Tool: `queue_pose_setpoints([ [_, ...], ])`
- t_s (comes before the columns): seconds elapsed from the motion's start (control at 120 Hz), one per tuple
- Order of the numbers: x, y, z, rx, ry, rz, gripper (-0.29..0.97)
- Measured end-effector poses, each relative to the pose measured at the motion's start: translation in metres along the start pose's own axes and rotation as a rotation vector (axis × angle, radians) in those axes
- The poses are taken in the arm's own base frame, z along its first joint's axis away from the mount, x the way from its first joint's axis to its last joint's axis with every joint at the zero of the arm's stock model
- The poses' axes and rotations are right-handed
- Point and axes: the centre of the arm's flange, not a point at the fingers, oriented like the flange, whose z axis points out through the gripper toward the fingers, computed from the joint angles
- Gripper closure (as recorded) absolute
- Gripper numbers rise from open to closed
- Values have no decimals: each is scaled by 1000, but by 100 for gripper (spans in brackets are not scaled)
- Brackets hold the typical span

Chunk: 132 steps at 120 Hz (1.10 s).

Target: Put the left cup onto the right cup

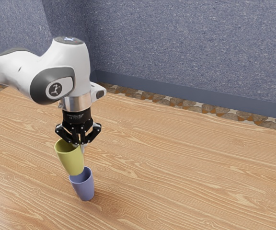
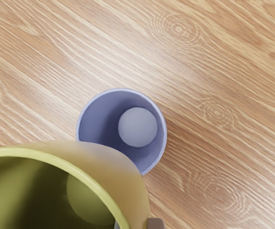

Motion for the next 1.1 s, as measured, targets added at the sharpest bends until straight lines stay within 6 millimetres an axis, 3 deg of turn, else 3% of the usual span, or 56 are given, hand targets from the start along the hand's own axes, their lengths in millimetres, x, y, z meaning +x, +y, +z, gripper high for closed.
queue_pose_setpoints([
  [0.467,4,1,1,-13,12,-4,79],
  [1.1,17,2,17,-13,-8,-12,79],
])
